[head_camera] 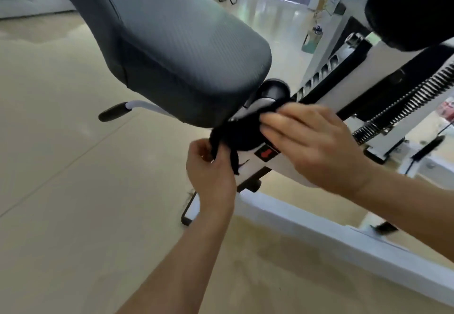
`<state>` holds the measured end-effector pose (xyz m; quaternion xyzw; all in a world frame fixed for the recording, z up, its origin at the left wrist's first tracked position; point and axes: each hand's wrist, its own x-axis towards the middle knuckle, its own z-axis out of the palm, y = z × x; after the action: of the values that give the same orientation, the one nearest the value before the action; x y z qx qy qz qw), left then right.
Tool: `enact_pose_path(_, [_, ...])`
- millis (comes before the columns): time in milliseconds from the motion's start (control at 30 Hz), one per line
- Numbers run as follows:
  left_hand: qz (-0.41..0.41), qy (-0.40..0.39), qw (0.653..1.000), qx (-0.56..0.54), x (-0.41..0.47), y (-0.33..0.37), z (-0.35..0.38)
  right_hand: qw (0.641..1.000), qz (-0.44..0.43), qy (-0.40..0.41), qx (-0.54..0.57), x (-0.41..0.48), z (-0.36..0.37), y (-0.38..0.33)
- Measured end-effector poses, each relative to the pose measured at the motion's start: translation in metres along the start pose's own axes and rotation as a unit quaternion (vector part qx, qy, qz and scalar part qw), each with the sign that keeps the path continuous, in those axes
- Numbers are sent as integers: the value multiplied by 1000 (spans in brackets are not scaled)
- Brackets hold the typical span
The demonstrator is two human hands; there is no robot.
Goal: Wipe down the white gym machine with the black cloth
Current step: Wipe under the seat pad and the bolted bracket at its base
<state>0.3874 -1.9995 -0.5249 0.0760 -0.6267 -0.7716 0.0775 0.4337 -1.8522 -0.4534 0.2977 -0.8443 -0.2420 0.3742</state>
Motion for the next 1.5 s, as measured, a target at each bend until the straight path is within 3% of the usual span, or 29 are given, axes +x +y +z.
enact_pose_path(133, [-60, 26, 997, -33, -5, 2, 18, 998, -23, -60, -5, -24, 11, -1])
enact_pose_path(300, [12, -116, 992, 52, -36, -16, 24, 995, -50, -88, -8, -39, -5, 7])
enact_pose_path(467, [-9, -61, 998, -12, -29, 0, 31, 995, -68, -50, -48, -30, -13, 39])
enact_pose_path(600, [140, -138, 981, 1, -62, 36, 56, 995, 15, -21, -94, -41, -36, 64])
enact_pose_path(767, [312, -120, 941, 46, -57, 70, 94, 977, 105, 98, -155, -38, -57, 91])
enact_pose_path(967, [383, -103, 906, 145, -46, 55, 90, 962, 202, 111, -143, -35, -60, 86])
enact_pose_path(1067, [348, -99, 914, 183, -48, 50, 82, 973, 176, 62, -137, -34, -55, 77])
enact_pose_path(1200, [332, -156, 919, 144, -77, 74, 91, 963, 191, 92, -166, -30, -80, 97])
enact_pose_path(1400, [437, -233, 850, 178, -113, 130, 133, 929, 287, 109, -206, -23, -131, 147])
enact_pose_path(1500, [470, -222, 833, 190, -120, 164, 149, 914, 325, 119, -211, -13, -158, 175])
